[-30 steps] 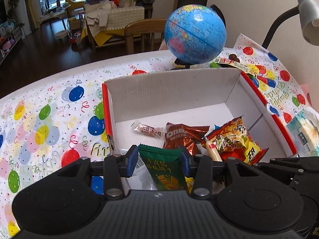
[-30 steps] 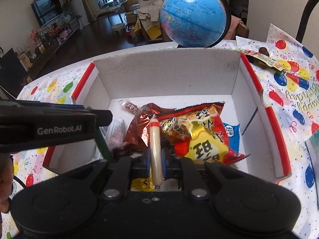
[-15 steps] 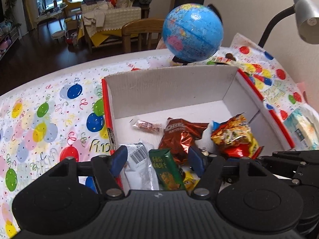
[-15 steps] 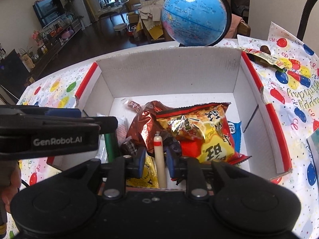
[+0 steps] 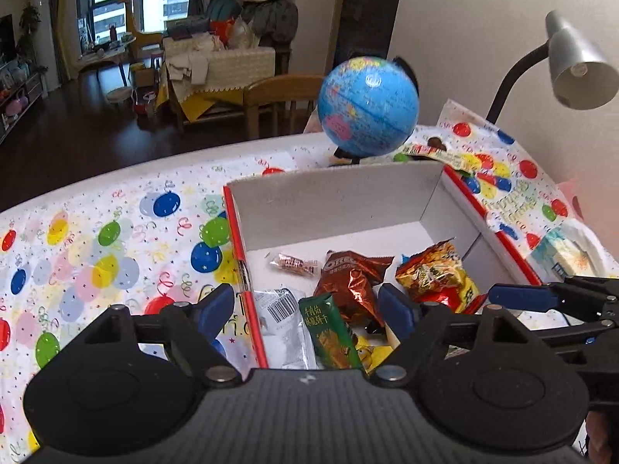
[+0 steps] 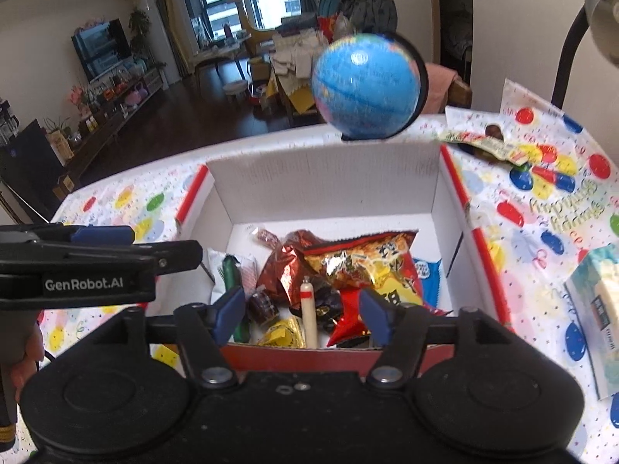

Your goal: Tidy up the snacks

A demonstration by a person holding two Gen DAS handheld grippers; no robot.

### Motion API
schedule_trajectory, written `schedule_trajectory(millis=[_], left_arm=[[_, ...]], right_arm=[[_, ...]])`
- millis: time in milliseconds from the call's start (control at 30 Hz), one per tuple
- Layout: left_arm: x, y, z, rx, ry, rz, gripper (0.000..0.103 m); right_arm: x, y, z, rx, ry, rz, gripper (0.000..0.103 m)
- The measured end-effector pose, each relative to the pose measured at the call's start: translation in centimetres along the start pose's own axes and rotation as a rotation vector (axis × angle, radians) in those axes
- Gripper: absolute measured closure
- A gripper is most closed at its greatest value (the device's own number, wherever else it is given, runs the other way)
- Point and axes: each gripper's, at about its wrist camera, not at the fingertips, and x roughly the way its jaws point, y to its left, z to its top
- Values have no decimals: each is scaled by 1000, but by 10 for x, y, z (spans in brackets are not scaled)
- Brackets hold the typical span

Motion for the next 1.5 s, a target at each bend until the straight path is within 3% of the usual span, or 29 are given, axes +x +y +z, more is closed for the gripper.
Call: schedule_trajectory(millis=[433, 1167, 1333, 1500], left_arm=[[-60, 16, -12, -6, -111, -29, 20], [-126, 19, -49, 33, -212, 33, 20], [-130, 22, -56, 16, -197, 6, 5], [-133, 22, -60, 16, -189, 7, 4]], right_arm=[[-47, 23, -4, -25, -124, 61, 4], [-99, 36, -28, 28, -248, 95, 0], [-103, 35, -34, 73, -252, 92, 0], [-104, 35, -39, 92, -257, 76, 0]])
